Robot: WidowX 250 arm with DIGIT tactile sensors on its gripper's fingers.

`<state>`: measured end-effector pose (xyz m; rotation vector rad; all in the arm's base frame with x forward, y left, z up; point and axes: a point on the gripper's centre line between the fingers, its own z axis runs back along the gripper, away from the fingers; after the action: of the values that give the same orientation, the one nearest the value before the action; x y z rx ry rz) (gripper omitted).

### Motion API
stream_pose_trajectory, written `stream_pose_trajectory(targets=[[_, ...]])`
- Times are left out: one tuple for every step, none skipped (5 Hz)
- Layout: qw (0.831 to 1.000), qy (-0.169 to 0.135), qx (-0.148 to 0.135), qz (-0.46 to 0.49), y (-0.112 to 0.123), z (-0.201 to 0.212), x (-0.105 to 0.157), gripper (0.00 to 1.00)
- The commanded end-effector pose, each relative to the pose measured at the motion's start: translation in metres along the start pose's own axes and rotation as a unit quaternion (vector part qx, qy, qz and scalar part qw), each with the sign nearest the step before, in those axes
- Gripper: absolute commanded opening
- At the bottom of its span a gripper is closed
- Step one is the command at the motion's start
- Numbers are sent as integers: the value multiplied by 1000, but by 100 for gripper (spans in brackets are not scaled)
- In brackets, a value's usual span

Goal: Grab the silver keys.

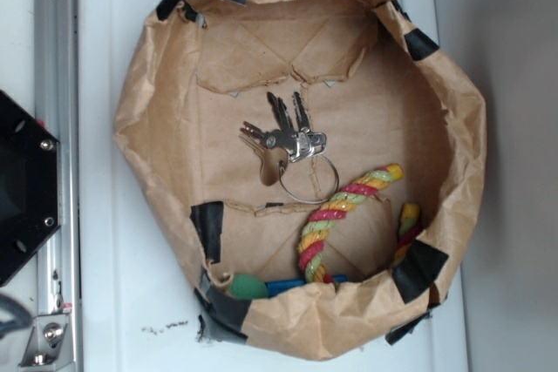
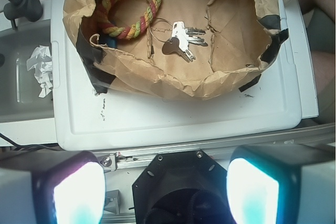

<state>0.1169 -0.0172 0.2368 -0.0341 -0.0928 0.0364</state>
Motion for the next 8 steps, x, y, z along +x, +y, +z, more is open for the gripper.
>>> stream_pose_trajectory(targets=[[1000,0,0,0,0,0,0,100],[999,-30,14,-11,2,-8,45,100],[996,-42,42,-65,-9,-24,69,100],[992,-48,53,-100,-8,-38,96,100],[988,-37,35,-148,-13,-57,111,100],[986,-28,25,-164,-9,-76,128,100],[980,-24,11,-198,-5,-93,135,100],[980,-24,11,-198,-5,-93,135,100]])
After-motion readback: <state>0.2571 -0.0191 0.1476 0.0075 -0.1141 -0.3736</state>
